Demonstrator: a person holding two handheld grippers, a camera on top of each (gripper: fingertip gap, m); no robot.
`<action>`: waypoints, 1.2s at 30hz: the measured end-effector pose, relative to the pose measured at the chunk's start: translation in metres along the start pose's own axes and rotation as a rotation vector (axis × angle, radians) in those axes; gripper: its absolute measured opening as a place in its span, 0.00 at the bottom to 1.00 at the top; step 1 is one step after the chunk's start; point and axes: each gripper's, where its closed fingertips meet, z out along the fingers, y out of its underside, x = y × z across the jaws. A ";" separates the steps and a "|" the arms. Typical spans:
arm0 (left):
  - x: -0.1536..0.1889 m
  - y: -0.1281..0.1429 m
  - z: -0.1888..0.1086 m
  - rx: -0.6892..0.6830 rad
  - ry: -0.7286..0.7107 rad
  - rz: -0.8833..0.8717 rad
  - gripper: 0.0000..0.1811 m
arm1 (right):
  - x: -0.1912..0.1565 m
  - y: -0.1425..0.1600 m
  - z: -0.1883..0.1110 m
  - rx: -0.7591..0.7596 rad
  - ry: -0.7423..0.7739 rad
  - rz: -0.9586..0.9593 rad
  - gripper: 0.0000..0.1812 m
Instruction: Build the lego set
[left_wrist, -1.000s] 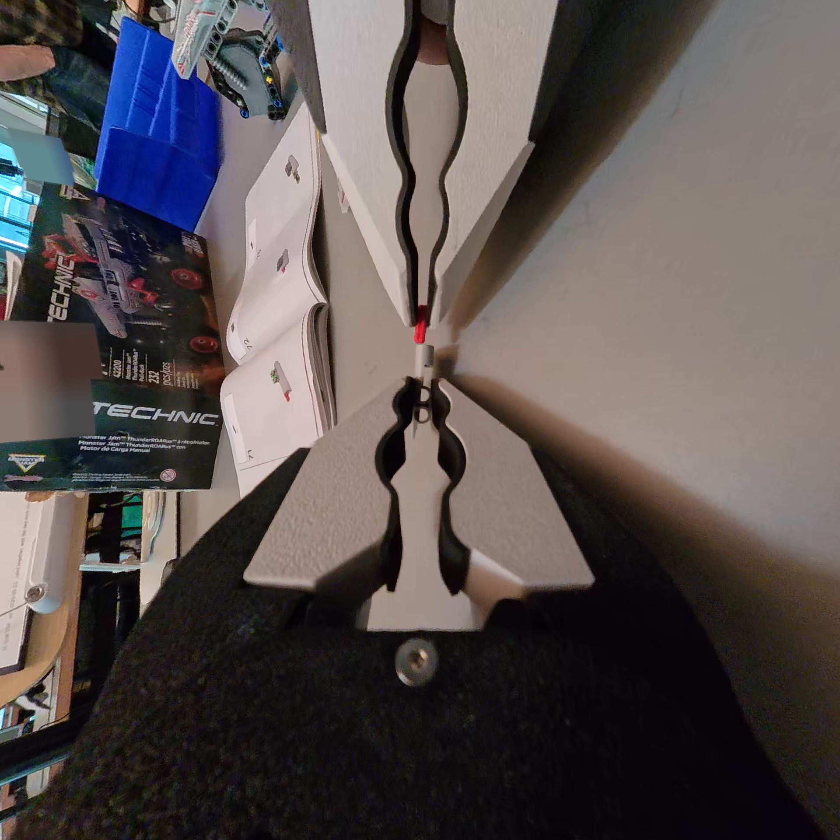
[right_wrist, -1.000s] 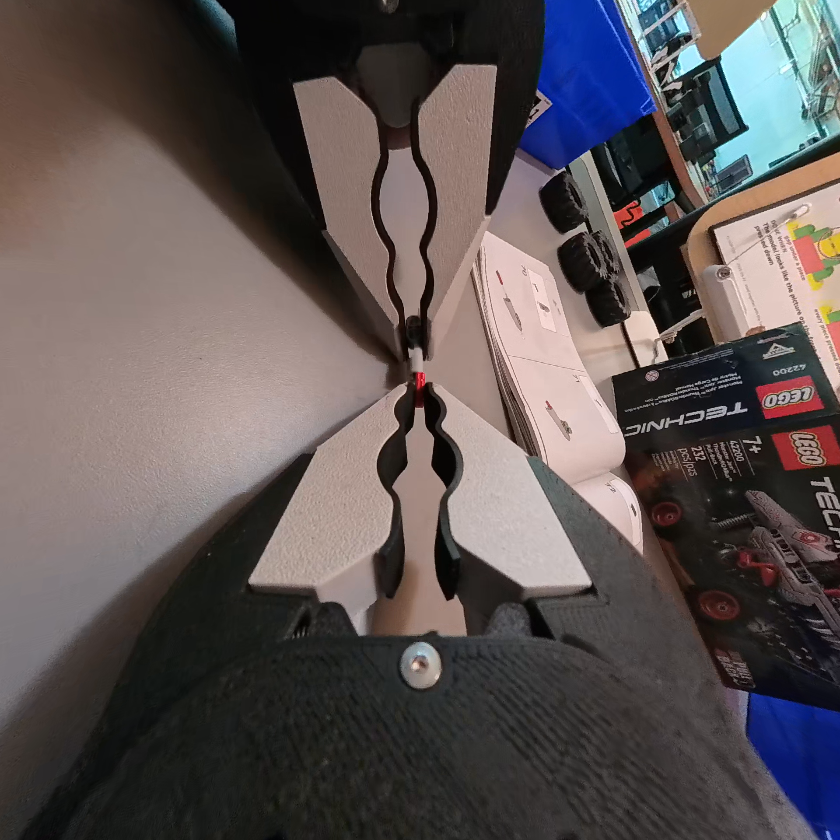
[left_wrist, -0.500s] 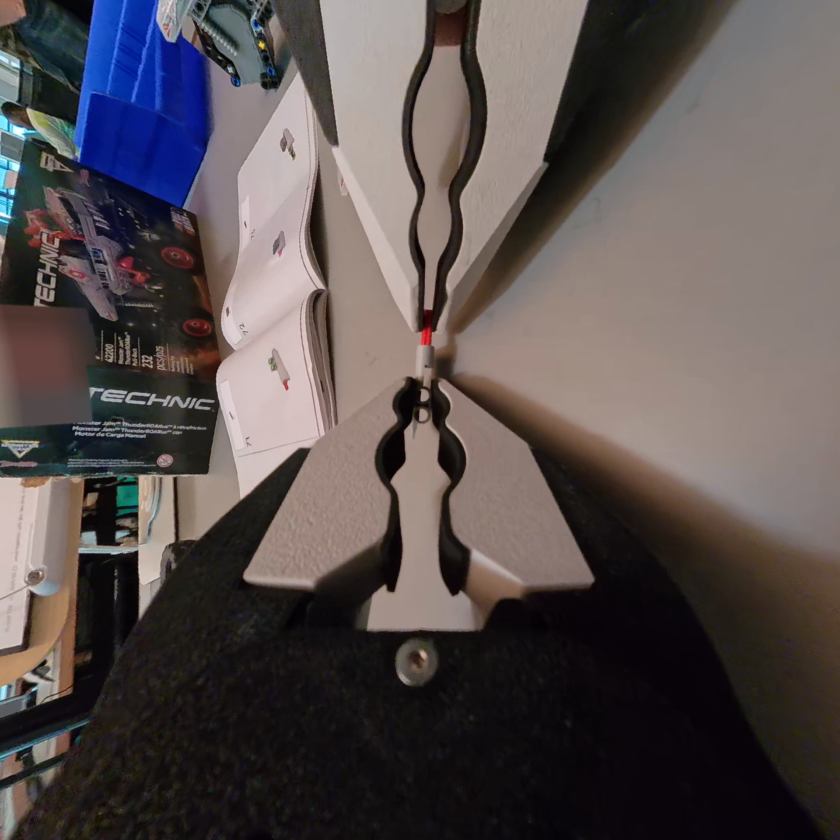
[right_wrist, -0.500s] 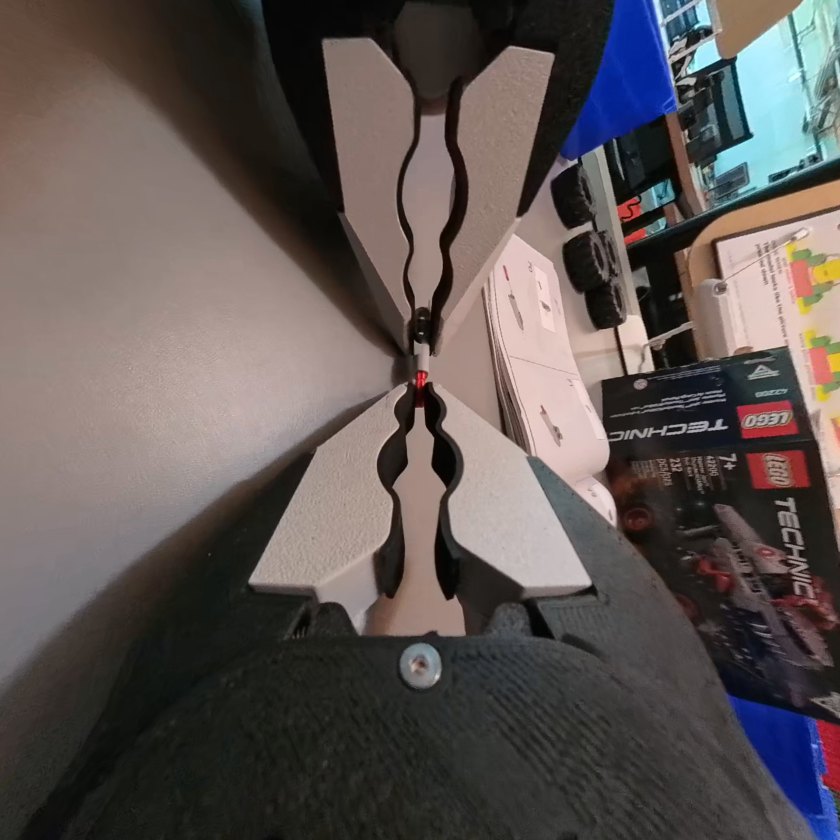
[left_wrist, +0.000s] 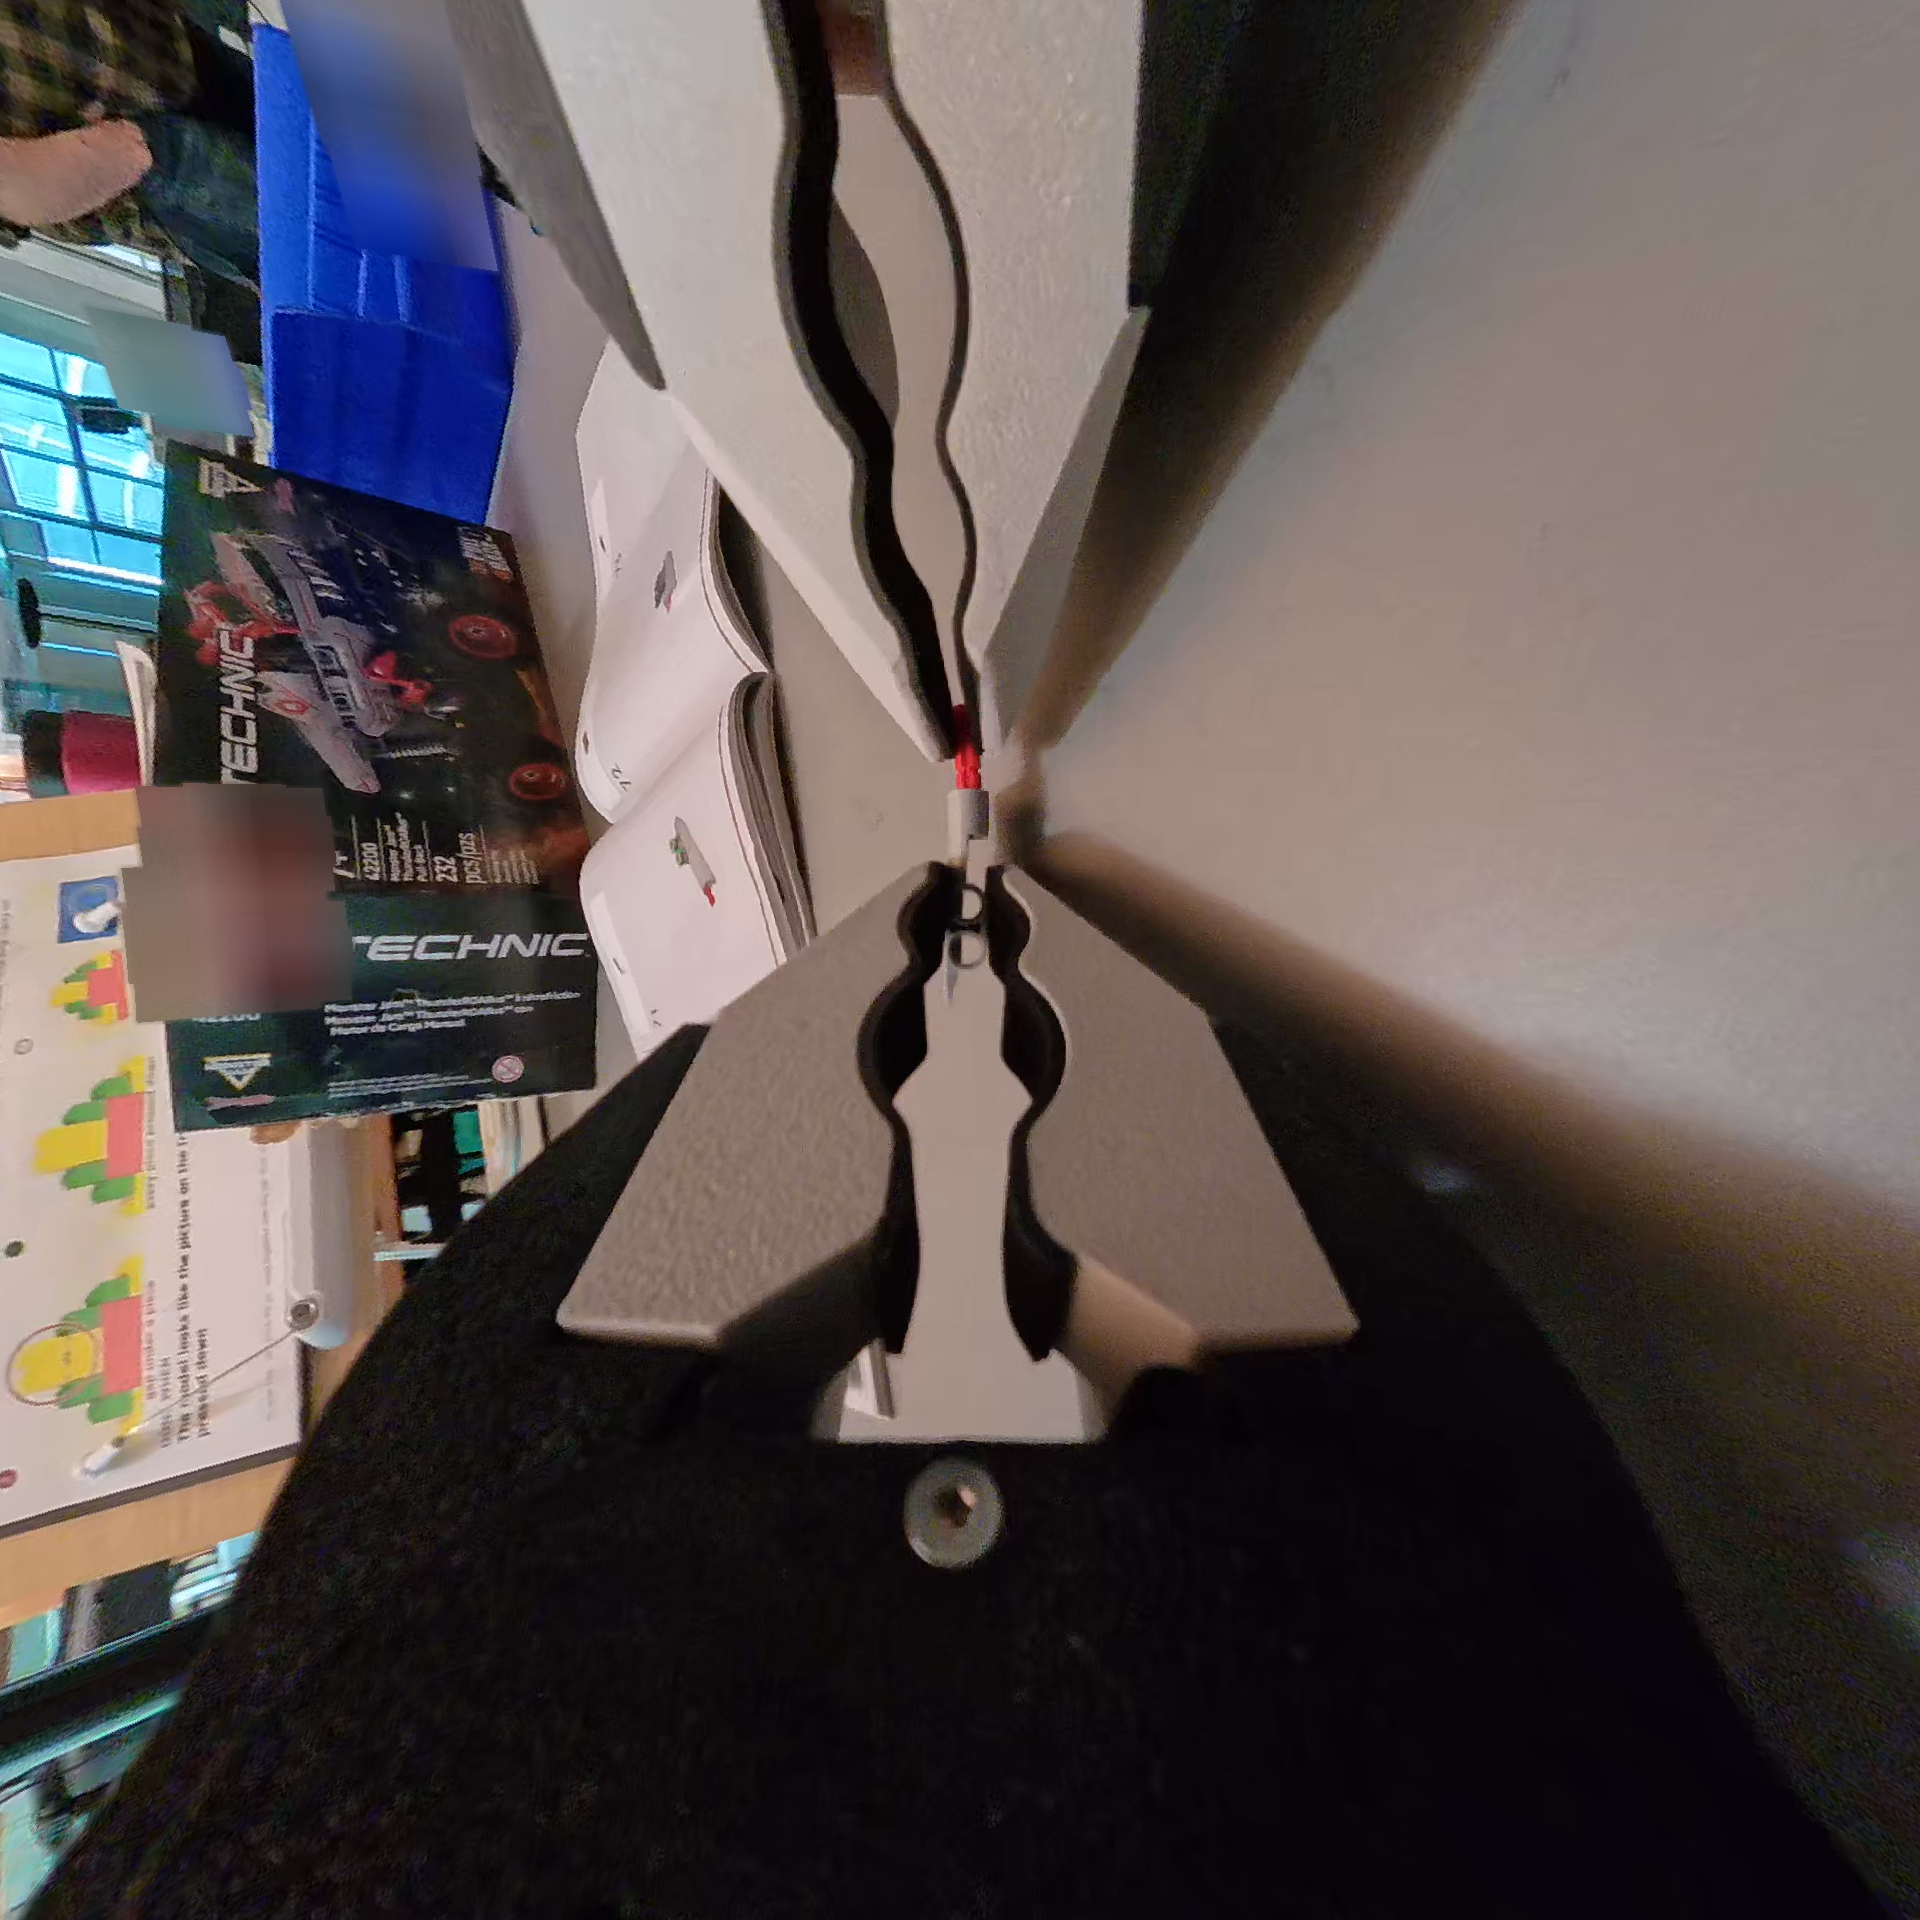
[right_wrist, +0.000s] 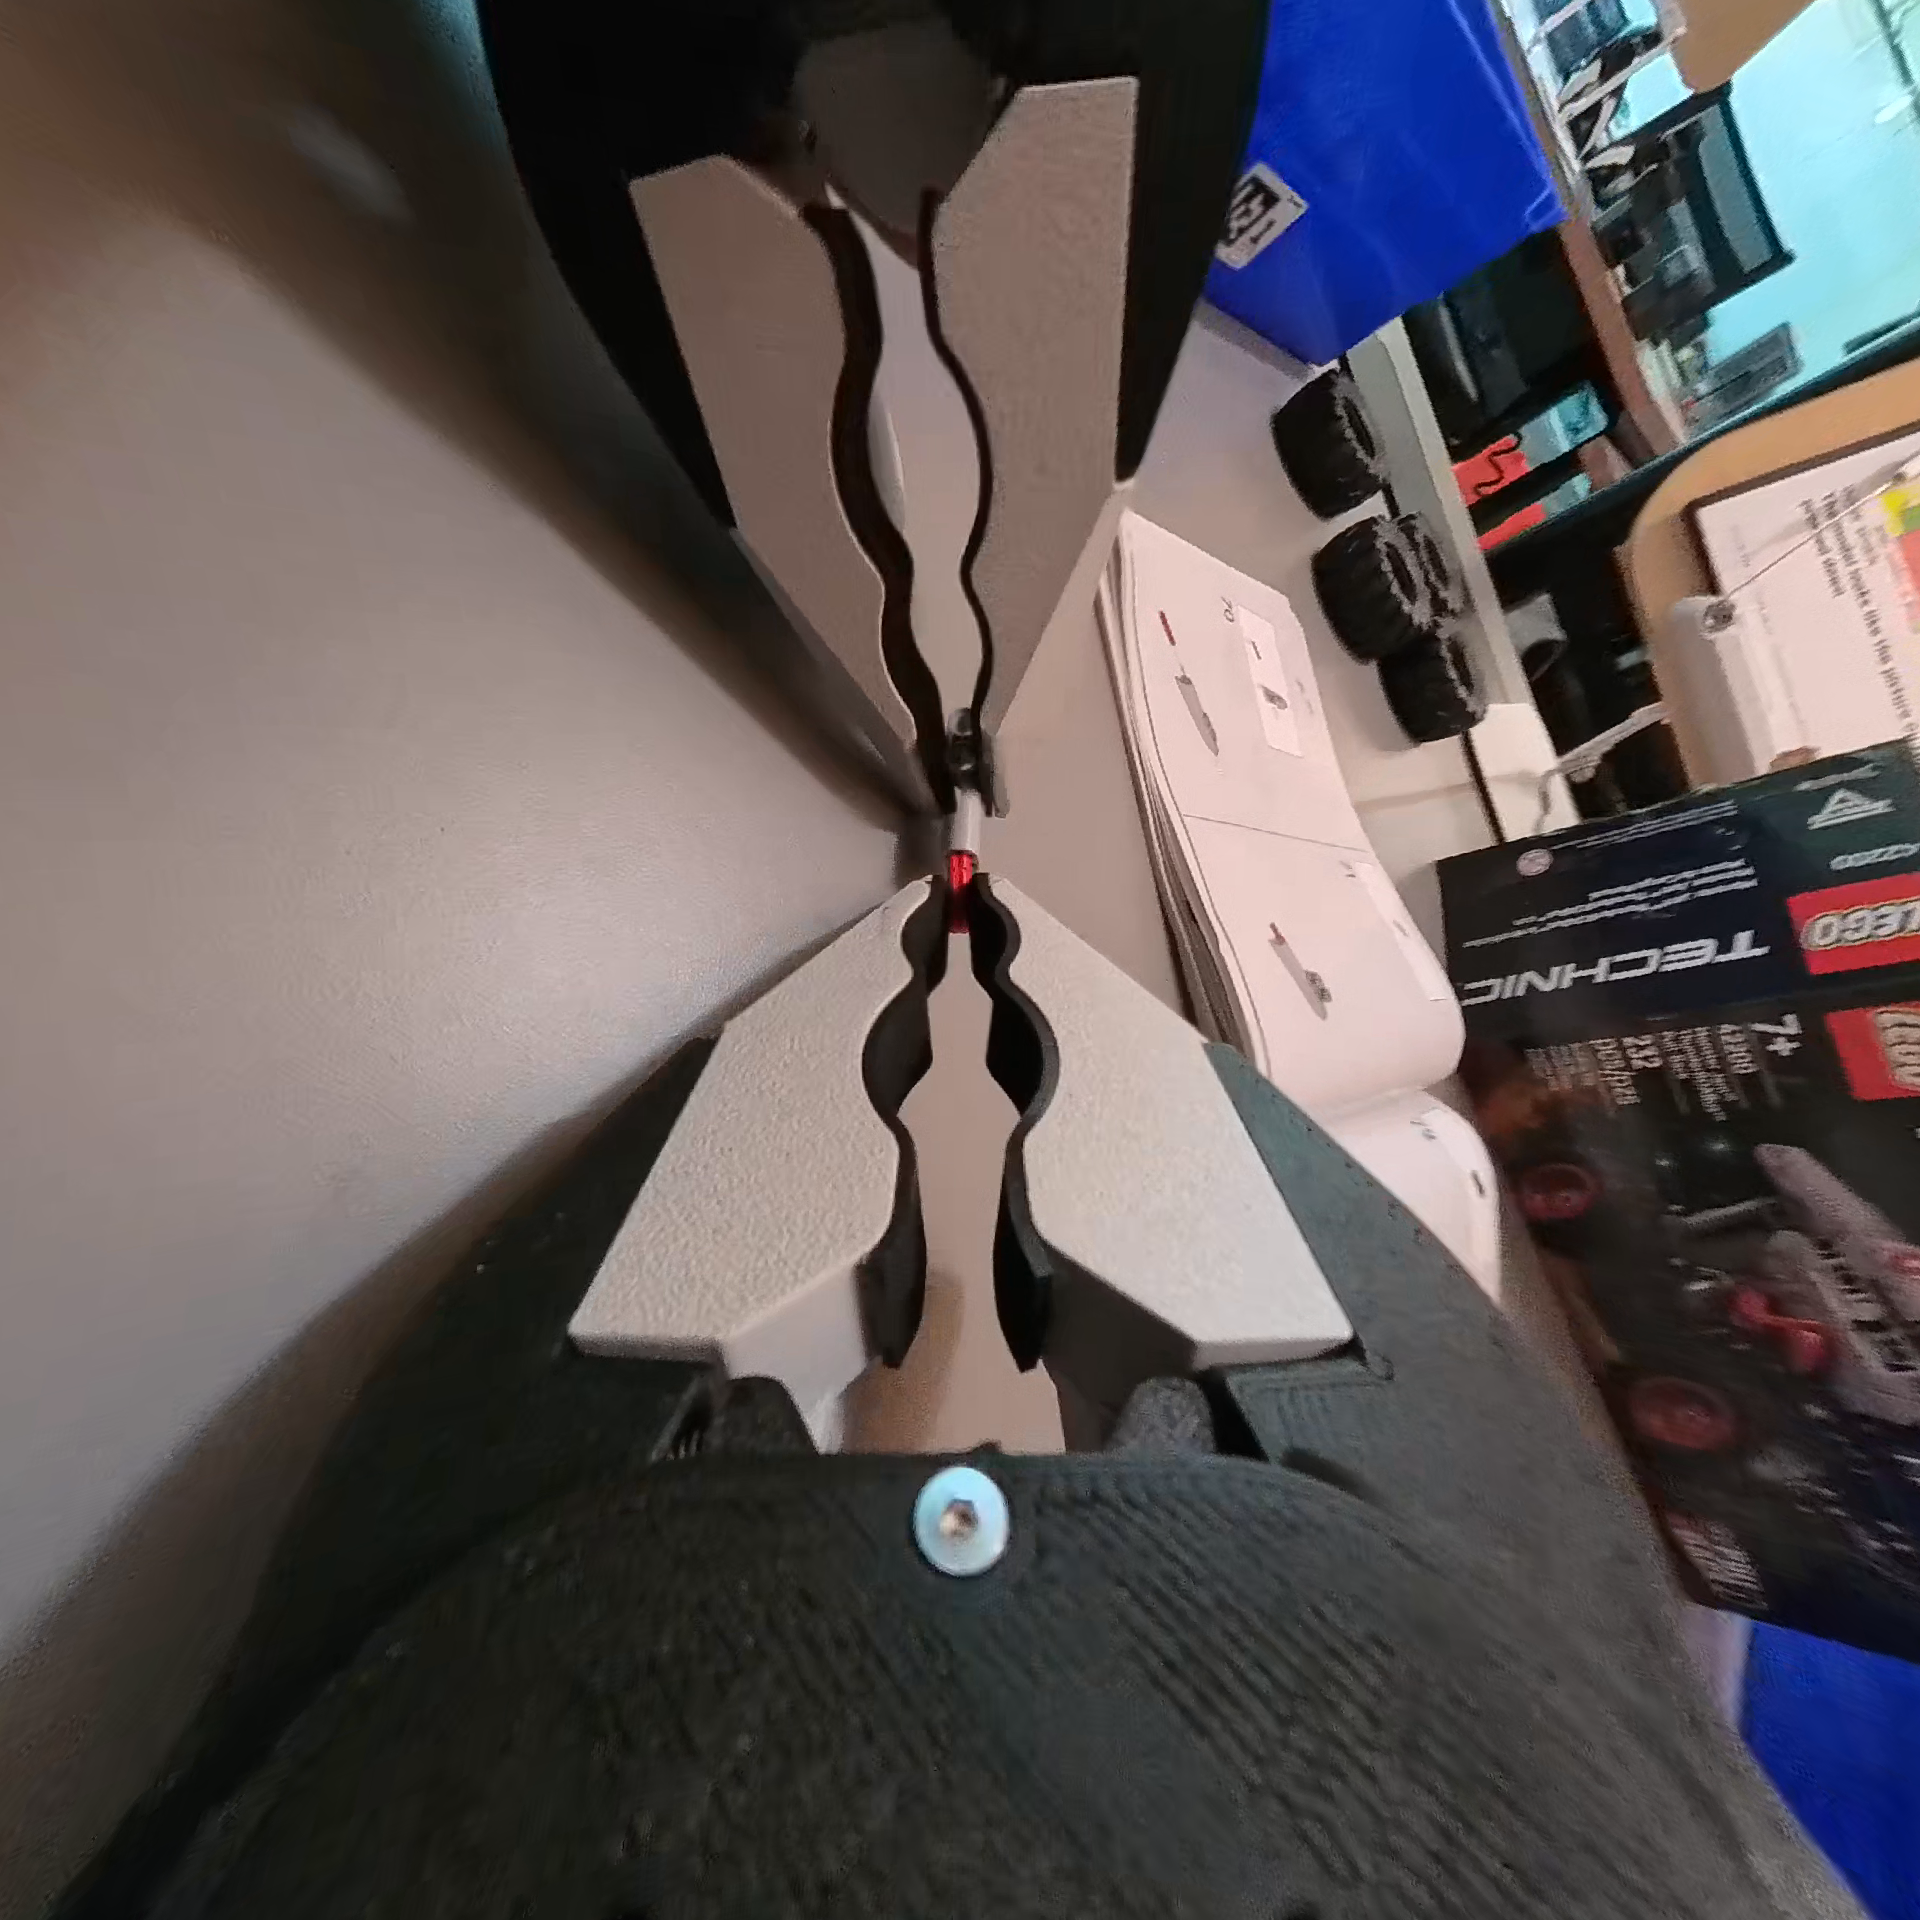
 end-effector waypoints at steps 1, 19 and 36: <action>0.000 0.001 0.001 -0.012 -0.009 0.018 0.02 | -0.001 0.000 0.000 0.005 -0.021 0.029 0.02; 0.001 -0.004 0.003 -0.046 -0.030 0.056 0.02 | -0.006 0.011 0.002 -0.048 -0.231 0.344 0.02; 0.004 -0.005 0.003 0.004 0.007 -0.030 0.02 | -0.006 0.011 0.004 -0.050 -0.232 0.346 0.02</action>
